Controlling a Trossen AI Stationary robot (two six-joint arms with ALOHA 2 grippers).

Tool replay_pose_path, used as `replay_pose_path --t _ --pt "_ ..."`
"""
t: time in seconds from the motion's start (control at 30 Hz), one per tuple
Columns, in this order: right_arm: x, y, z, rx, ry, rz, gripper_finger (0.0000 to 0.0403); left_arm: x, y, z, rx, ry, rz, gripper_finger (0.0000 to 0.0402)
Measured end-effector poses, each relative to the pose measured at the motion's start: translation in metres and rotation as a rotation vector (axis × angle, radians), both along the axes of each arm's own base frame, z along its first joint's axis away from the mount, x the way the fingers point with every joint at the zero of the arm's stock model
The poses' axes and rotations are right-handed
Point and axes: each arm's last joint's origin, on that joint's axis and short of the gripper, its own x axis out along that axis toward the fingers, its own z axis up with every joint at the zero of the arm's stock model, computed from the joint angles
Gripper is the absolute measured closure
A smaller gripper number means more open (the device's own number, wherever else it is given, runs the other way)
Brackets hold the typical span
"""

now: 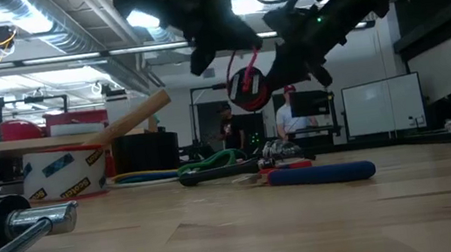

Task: Coil cords
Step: Coil the red wire onto the black spool

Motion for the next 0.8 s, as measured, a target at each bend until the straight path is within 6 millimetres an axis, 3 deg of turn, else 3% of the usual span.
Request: replay_pose_path --t 0.33,0.63,0.8 --pt "-0.001 -0.005 0.003 -0.131 0.001 -0.190 0.0402 -0.005 0.021 -0.004 0.050 0.057 0.137 0.0400" --pt "0.002 -0.006 0.009 -0.132 -0.080 -0.218 0.0402 -0.012 0.057 -0.004 0.025 0.058 0.370 0.0400" --pt "0.000 -0.006 0.006 -0.134 -0.037 -0.214 0.0402 -0.017 0.068 -0.007 -0.050 0.100 0.313 0.0400"
